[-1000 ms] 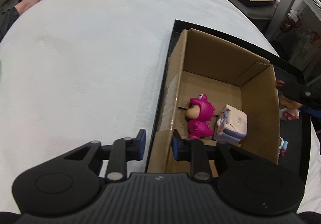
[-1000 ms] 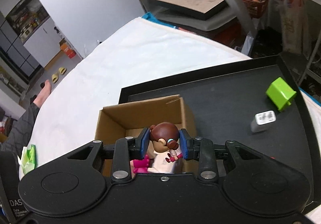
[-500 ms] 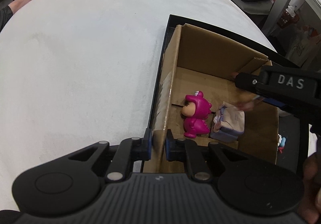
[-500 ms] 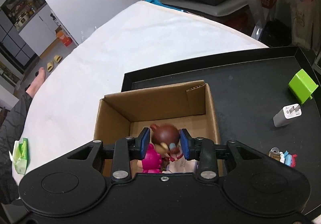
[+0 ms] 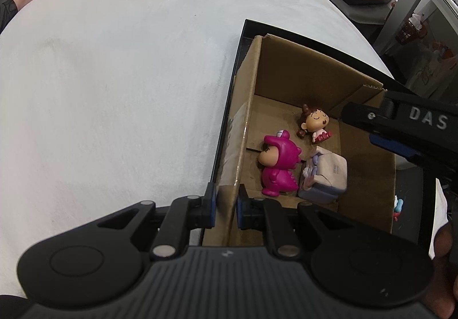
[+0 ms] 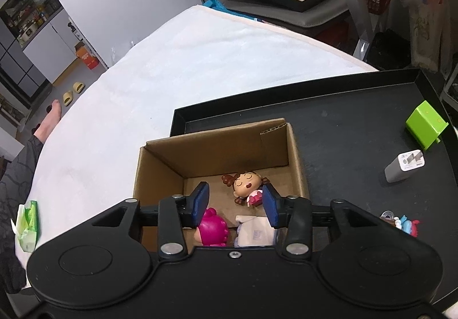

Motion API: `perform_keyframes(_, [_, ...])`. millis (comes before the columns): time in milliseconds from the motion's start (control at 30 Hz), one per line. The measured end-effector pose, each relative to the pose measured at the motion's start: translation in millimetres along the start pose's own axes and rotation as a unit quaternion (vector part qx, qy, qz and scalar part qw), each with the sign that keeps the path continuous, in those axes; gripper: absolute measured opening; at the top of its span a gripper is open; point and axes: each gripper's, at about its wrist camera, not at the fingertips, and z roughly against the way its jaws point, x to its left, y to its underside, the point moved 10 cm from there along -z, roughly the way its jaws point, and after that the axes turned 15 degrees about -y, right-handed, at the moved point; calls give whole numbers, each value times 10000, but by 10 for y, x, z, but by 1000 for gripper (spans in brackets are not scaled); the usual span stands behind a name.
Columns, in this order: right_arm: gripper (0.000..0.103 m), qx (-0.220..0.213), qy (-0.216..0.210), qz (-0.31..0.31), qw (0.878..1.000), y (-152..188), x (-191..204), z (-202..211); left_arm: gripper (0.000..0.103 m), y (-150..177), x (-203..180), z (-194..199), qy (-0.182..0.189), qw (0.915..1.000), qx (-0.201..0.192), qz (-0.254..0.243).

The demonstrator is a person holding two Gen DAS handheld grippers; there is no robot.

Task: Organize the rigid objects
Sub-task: 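Withdraw the open right gripper from the box toward the remaining toys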

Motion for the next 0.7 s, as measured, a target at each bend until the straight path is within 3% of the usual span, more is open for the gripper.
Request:
perform_keyframes(333, [42, -98, -30, 26, 9999, -16, -34, 166, 13, -19, 21, 5, 4, 10000, 62, 54])
perform_keyframes(700, [42, -307, 142, -244, 9991, -48, -363, 504, 14, -15, 11, 15, -6, 9999, 103, 51])
